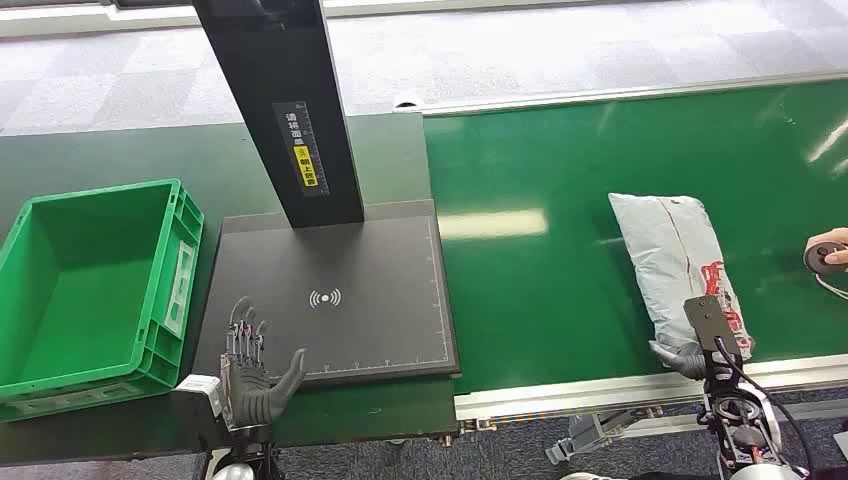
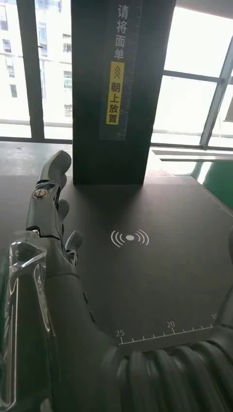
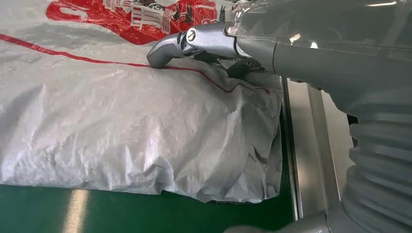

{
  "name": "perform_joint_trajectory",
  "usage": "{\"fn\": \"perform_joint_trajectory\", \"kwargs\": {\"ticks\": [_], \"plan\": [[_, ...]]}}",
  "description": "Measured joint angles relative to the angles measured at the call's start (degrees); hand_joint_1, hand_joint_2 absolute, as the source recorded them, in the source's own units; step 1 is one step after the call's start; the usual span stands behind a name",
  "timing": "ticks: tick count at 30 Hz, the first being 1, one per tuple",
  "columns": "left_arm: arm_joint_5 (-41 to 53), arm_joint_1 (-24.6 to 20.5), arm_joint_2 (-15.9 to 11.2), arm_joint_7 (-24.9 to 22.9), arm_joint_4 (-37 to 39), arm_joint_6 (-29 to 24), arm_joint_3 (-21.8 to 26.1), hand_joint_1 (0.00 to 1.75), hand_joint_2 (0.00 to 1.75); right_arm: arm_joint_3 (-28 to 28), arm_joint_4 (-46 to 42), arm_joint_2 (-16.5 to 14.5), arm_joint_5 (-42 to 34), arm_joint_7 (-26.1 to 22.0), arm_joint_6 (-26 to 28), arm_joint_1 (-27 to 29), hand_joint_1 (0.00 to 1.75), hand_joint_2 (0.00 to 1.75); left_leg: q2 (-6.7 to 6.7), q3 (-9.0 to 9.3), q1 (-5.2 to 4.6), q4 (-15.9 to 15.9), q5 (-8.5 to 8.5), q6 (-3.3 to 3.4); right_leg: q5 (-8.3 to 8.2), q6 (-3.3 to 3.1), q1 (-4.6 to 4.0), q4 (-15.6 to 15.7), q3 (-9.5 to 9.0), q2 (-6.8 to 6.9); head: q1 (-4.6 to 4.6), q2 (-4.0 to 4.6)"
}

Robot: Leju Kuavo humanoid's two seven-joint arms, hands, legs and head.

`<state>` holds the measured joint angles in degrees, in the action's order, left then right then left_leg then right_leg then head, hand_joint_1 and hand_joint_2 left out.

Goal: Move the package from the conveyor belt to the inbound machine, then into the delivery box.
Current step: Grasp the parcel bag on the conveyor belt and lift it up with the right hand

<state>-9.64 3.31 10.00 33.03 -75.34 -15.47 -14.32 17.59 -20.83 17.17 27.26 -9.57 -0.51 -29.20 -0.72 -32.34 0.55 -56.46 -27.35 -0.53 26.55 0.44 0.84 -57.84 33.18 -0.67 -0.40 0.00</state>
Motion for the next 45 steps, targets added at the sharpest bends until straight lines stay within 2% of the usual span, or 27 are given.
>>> {"fn": "perform_joint_trajectory", "kwargs": {"ticks": [6, 16, 23, 31, 35, 39, 45], "plan": [[-0.1, -0.1, 0.0, 0.0, 0.0, -0.5, -0.7, 0.0, 1.75, 0.0, 0.5, 0.1, 1.2, 0.6, 0.1, -1.0, 1.75, 1.75, 0.02, 0.0, 0.0, 0.0, 0.0, 0.0, 0.0, 0.0, 0.0, 0.0, -0.01, -0.02, 0.0, 0.0], [-0.2, -0.5, 0.0, -0.4, 0.0, -1.2, -1.1, 0.0, 1.75, -0.1, 0.5, -0.5, 3.6, -1.1, -0.2, -2.8, 1.75, 1.75, 0.04, 0.0, 0.01, 0.0, 0.0, -0.01, 0.0, 0.0, -0.01, 0.0, 0.0, -0.02, -0.01, 0.0], [-0.3, -0.4, 0.0, -0.6, -0.3, -1.7, -1.2, 0.0, 1.75, -1.4, -2.9, -2.3, 4.4, -9.7, 1.4, -3.3, 1.75, 1.75, 0.02, -0.05, 0.01, 0.0, 0.0, -0.01, 0.0, 0.0, -0.01, 0.0, 0.01, -0.02, 0.01, 0.0], [-0.4, -0.2, 0.0, -0.6, -1.0, -2.4, -1.0, 0.0, 1.75, -4.7, -14.0, -5.2, 2.5, -13.1, 3.2, -2.0, 1.75, 1.75, 0.0, -0.07, 0.01, 0.0, 0.02, -0.01, 0.0, 0.0, -0.01, 0.0, 0.01, 0.0, 0.01, 0.0], [-0.3, 0.2, -0.1, -0.6, -2.2, -3.1, -0.6, 0.0, 1.75, -9.9, -28.9, -8.0, 1.6, -11.6, 3.9, 2.1, 1.75, 1.75, 0.04, -0.07, 0.03, 0.0, 0.01, -0.01, 0.0, -0.01, -0.05, 0.0, 0.06, -0.03, 0.0, 0.0], [0.9, 0.0, -0.3, -0.6, -3.2, -2.4, 0.6, 0.0, 1.75, -19.2, -41.0, -11.2, 1.1, -9.8, 5.1, 5.7, 1.75, 1.75, 0.07, -0.06, 0.1, 0.0, 0.02, -0.03, 0.02, -0.03, -0.13, 0.0, 0.08, -0.04, 0.0, 0.0], [2.3, -1.5, -0.3, -0.7, -3.8, -1.2, 2.2, 0.0, 1.75, -31.9, -45.1, -16.2, 0.4, -10.8, 7.8, 8.5, 1.75, 1.75, 0.06, -0.05, 0.11, 0.0, 0.04, -0.04, 0.02, -0.03, -0.15, 0.0, 0.04, -0.03, 0.01, 0.0]]}}
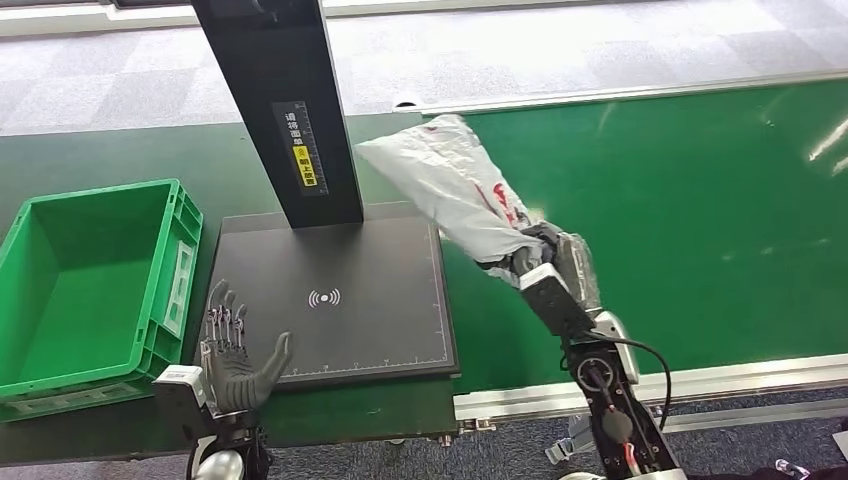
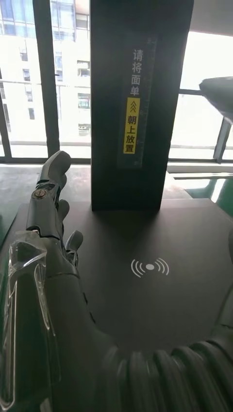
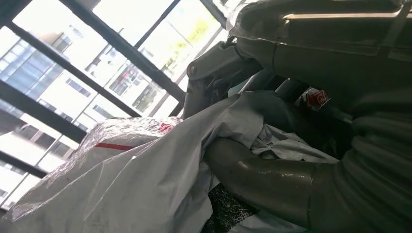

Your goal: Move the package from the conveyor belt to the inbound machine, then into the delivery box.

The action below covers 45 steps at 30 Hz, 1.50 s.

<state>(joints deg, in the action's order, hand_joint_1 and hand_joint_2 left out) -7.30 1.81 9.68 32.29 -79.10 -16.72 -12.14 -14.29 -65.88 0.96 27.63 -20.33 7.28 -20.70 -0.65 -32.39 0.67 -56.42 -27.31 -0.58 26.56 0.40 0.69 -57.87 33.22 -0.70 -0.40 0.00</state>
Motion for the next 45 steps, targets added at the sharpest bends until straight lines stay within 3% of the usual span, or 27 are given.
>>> {"fn": "perform_joint_trajectory", "kwargs": {"ticks": [9, 21, 22, 25, 26, 37, 45], "plan": [[0.2, -1.9, 0.0, -0.2, 0.1, 0.2, 0.9, 0.0, 1.75, -11.4, 3.0, -7.5, 0.2, 0.7, -2.8, 0.4, 1.75, 1.75, -0.01, 0.0, -0.01, 0.0, 0.0, -0.01, 0.0, 0.0, 0.0, 0.0, 0.02, 0.0, 0.0, 0.0], [0.4, -2.7, 0.0, -0.3, 0.3, 0.0, 1.5, 0.0, 1.75, -14.9, 11.8, -11.0, 0.2, 2.9, -4.8, -1.5, 1.75, 1.75, -0.01, 0.0, -0.01, 0.0, 0.0, -0.01, 0.0, 0.0, 0.01, 0.0, 0.02, 0.0, 0.01, 0.0], [0.4, -2.7, 0.0, -0.3, 0.3, 0.0, 1.5, 0.0, 1.75, -15.0, 12.3, -11.1, 0.2, 2.9, -4.8, -1.7, 1.52, 1.75, -0.01, 0.0, -0.01, 0.0, 0.0, -0.01, 0.0, 0.0, 0.01, 0.0, 0.02, 0.0, 0.01, 0.0], [0.6, -2.8, 0.0, -0.3, 0.3, -0.1, 1.6, 0.0, 1.75, -15.1, 13.1, -11.3, 0.2, 3.1, -4.6, -2.0, 0.21, 1.75, -0.01, 0.0, -0.01, 0.0, -0.01, -0.01, 0.0, 0.0, 0.01, 0.0, 0.03, 0.0, 0.01, 0.0], [0.6, -2.8, 0.0, -0.3, 0.3, -0.1, 1.6, 0.0, 1.75, -15.1, 13.4, -11.3, 0.1, 3.3, -4.3, -2.1, 0.0, 1.75, -0.01, 0.0, -0.01, 0.0, -0.01, -0.01, 0.0, 0.0, 0.01, 0.0, 0.03, 0.0, 0.02, 0.0], [2.1, -3.2, 0.5, -1.4, 0.3, 0.0, 2.8, 0.0, 1.75, -12.5, 13.0, -11.5, -4.3, 3.0, -3.0, -1.6, 0.0, 1.75, -0.01, 0.01, -0.01, 0.0, 0.0, -0.01, 0.0, 0.0, 0.01, 0.0, 0.04, 0.0, 0.02, 0.0], [7.0, -3.1, 0.7, -1.3, 0.3, -0.4, 2.9, 0.0, 1.75, -6.6, 6.1, -11.4, -24.1, -1.7, -12.0, 2.3, 0.0, 1.75, -0.01, 0.0, -0.01, 0.0, -0.02, -0.01, 0.0, 0.0, 0.01, 0.0, 0.06, 0.0, 0.02, 0.0]]}}
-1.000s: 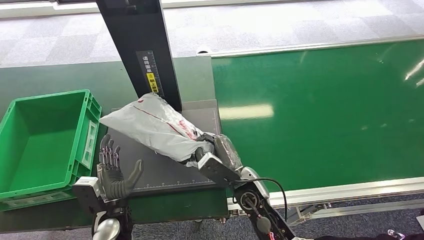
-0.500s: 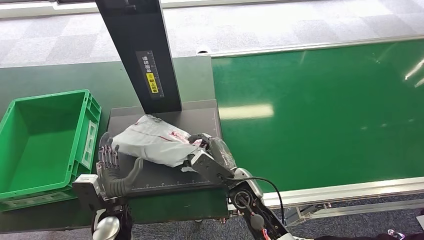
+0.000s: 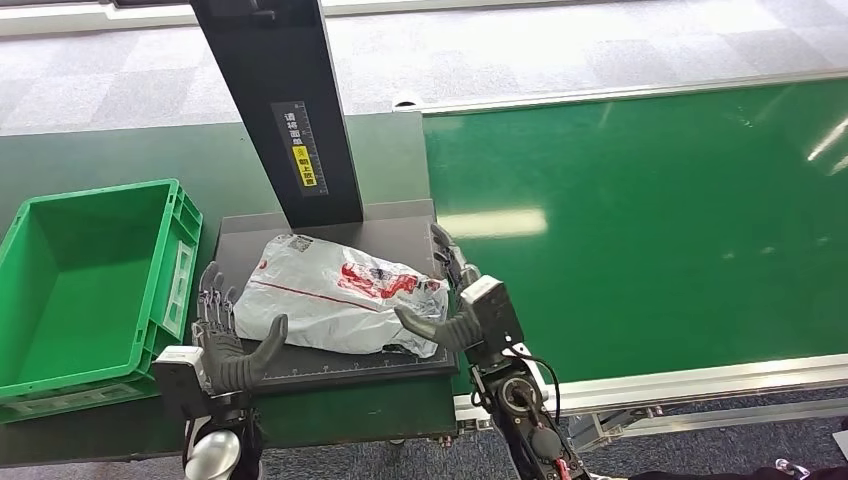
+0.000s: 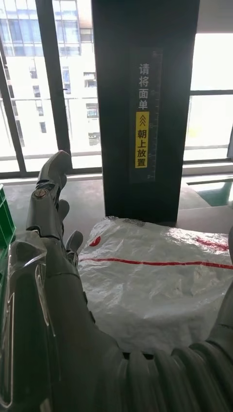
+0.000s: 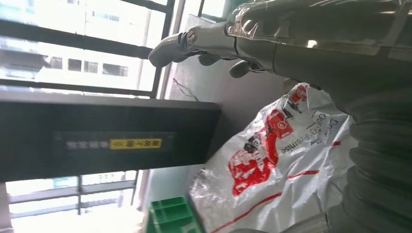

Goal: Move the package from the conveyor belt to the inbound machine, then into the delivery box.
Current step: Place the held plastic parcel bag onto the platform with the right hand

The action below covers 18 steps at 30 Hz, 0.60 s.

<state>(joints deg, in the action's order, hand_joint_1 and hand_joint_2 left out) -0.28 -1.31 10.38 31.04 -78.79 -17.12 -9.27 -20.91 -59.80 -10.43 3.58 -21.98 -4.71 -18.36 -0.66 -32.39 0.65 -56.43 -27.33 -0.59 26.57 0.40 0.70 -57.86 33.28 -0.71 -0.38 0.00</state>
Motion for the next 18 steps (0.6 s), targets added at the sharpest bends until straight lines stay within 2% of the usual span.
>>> {"fn": "perform_joint_trajectory", "kwargs": {"ticks": [5, 10, 12, 16, 18], "plan": [[14.3, -0.7, -0.2, -2.3, 0.4, -0.1, -3.2, 0.0, 1.75, 3.0, -4.4, 0.4, -8.7, -1.2, -3.3, 2.7, 0.0, 1.75, -0.01, 0.0, -0.03, 0.0, 0.0, 0.0, 0.0, 0.0, 0.03, 0.0, 0.0, 0.01, 0.01, 0.0], [33.3, -5.3, -0.4, -6.3, 5.3, -0.7, -9.5, 0.0, 1.75, 4.5, -6.9, 0.6, -14.0, -1.0, -5.4, 4.0, 0.0, 1.75, 0.01, 0.02, -0.04, 0.0, 0.01, 0.01, -0.02, 0.0, 0.05, 0.0, -0.01, -0.01, 0.0, 0.0], [36.7, -6.5, -0.4, -7.0, 6.7, -1.3, -10.8, 0.0, 1.75, 4.7, -7.2, 0.6, -14.6, -1.0, -5.7, 4.1, 0.0, 1.75, 0.02, 0.02, -0.04, 0.0, 0.01, 0.01, -0.02, 0.0, 0.05, 0.0, -0.01, -0.01, -0.01, 0.0], [37.5, -6.8, -0.4, -7.2, 7.2, -1.5, -11.2, 0.0, 1.75, 4.7, -7.3, 0.6, -14.8, -1.0, -5.8, 4.1, 0.0, 1.75, 0.02, 0.02, -0.04, 0.0, 0.01, 0.01, -0.02, 0.0, 0.05, 0.0, -0.02, -0.01, -0.01, 0.0], [50.6, -11.0, 0.0, -12.8, 14.4, -8.1, -14.7, 0.0, 1.75, 5.3, -8.5, 0.7, -15.5, -1.4, -6.0, 4.6, 0.0, 1.75, 0.0, 0.03, -0.04, 0.0, 0.02, 0.01, -0.02, 0.0, 0.04, 0.0, -0.02, 0.0, -0.01, 0.0]]}}
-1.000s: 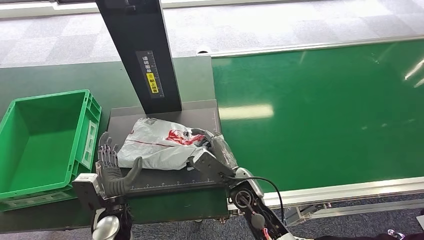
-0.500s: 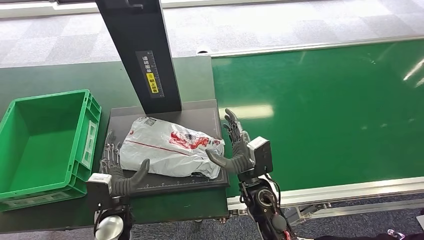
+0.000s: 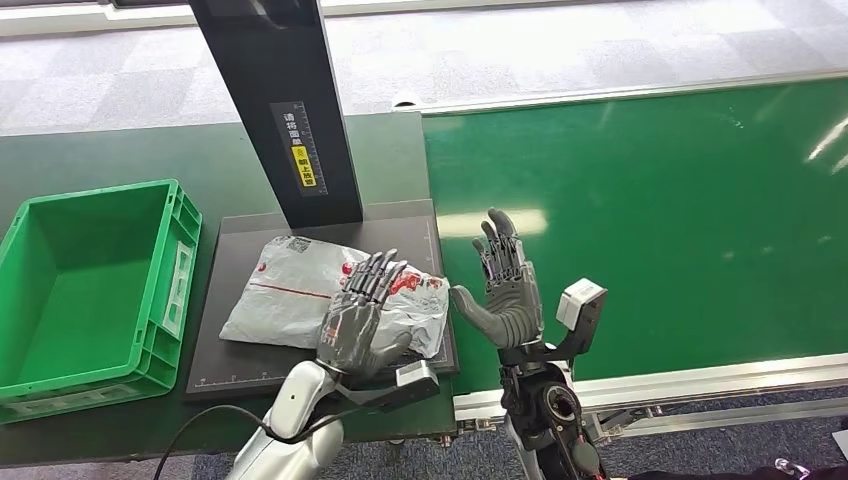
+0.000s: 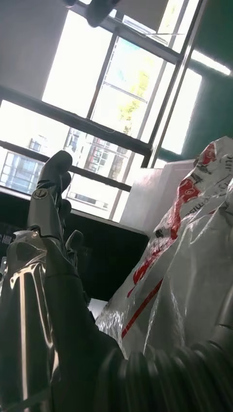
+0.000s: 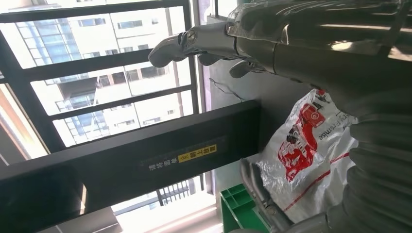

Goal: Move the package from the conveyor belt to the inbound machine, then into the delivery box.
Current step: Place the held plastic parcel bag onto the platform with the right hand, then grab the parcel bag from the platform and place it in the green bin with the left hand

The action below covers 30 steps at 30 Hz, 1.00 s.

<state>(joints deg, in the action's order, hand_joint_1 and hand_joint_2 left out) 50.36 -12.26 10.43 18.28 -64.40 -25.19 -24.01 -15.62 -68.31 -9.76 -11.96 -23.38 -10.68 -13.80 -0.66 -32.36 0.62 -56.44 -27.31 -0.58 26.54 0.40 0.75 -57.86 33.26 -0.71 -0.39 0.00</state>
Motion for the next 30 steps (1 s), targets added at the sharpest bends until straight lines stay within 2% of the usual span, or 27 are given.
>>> {"fn": "perform_joint_trajectory", "kwargs": {"ticks": [2, 3, 8, 12, 14, 17, 22, 30], "plan": [[16.8, -6.0, 0.9, -7.5, 11.5, -8.3, -4.6, 0.0, 1.75, 1.0, -2.0, 0.1, -1.1, -1.0, -0.2, 1.1, 0.0, 1.75, 0.0, 0.0, 0.0, 0.0, 0.0, 0.0, 0.0, 0.0, 0.0, 0.0, 0.01, 0.0, 0.0, 0.0], [20.9, -8.1, 1.4, -9.7, 16.0, -10.1, -5.8, 0.0, 1.75, 1.5, -2.8, 0.2, -1.4, -1.5, -0.2, 1.8, 0.0, 1.75, 0.0, 0.0, 0.0, 0.0, -0.01, 0.0, 0.0, 0.0, 0.0, 0.0, 0.01, 0.0, 0.01, 0.0], [24.5, -11.0, 2.1, -11.7, 23.4, -10.8, -6.8, 0.0, 1.75, 2.6, -4.1, 0.4, -1.9, -2.2, -0.4, 3.3, 0.0, 1.75, 0.01, -0.01, 0.0, 0.0, -0.01, 0.0, 0.0, 0.0, 0.0, 0.0, 0.02, -0.01, -0.01, 0.0], [25.9, -12.2, 2.4, -12.8, 26.2, -11.1, -7.3, 1.68, 1.75, 3.2, -4.6, 0.6, -2.1, -2.3, -0.4, 3.8, 0.0, 1.75, 0.01, -0.01, 0.0, 0.0, 0.0, 0.0, 0.0, 0.0, 0.0, 0.0, 0.0, -0.01, -0.01, 0.0], [28.8, -12.9, 2.5, -14.8, 27.3, -10.7, -7.7, 1.75, 1.75, 3.4, -4.6, 0.7, -2.5, -2.5, -0.5, 3.8, 0.0, 1.75, 0.01, 0.0, 0.0, 0.0, 0.0, 0.0, 0.0, 0.0, 0.0, 0.0, -0.01, -0.01, -0.01, 0.0], [31.2, -13.9, 2.6, -16.3, 28.9, -9.7, -8.3, 1.75, 1.75, 3.7, -4.6, 0.9, -2.9, -2.9, -0.6, 3.9, 0.0, 1.75, 0.01, 0.01, 0.0, 0.0, 0.0, 0.0, 0.0, 0.0, 0.0, 0.0, -0.02, -0.01, -0.01, 0.0], [30.7, -16.0, 2.7, -15.4, 30.8, -9.2, -7.7, 1.75, 1.75, 4.5, -5.1, 1.3, -3.5, -3.3, 0.4, 4.0, 0.0, 1.75, 0.01, 0.0, 0.0, 0.0, 0.0, 0.0, 0.0, 0.0, 0.0, 0.0, -0.01, -0.01, -0.01, 0.0], [29.4, -17.8, 1.7, -15.3, 30.4, -11.8, -3.8, 1.75, 1.75, 5.3, -6.7, 1.6, -3.9, -3.3, 1.7, 4.8, 0.0, 1.75, 0.01, 0.0, 0.01, 0.0, 0.0, 0.0, 0.0, 0.0, -0.01, 0.0, 0.0, -0.01, -0.01, 0.0]]}}
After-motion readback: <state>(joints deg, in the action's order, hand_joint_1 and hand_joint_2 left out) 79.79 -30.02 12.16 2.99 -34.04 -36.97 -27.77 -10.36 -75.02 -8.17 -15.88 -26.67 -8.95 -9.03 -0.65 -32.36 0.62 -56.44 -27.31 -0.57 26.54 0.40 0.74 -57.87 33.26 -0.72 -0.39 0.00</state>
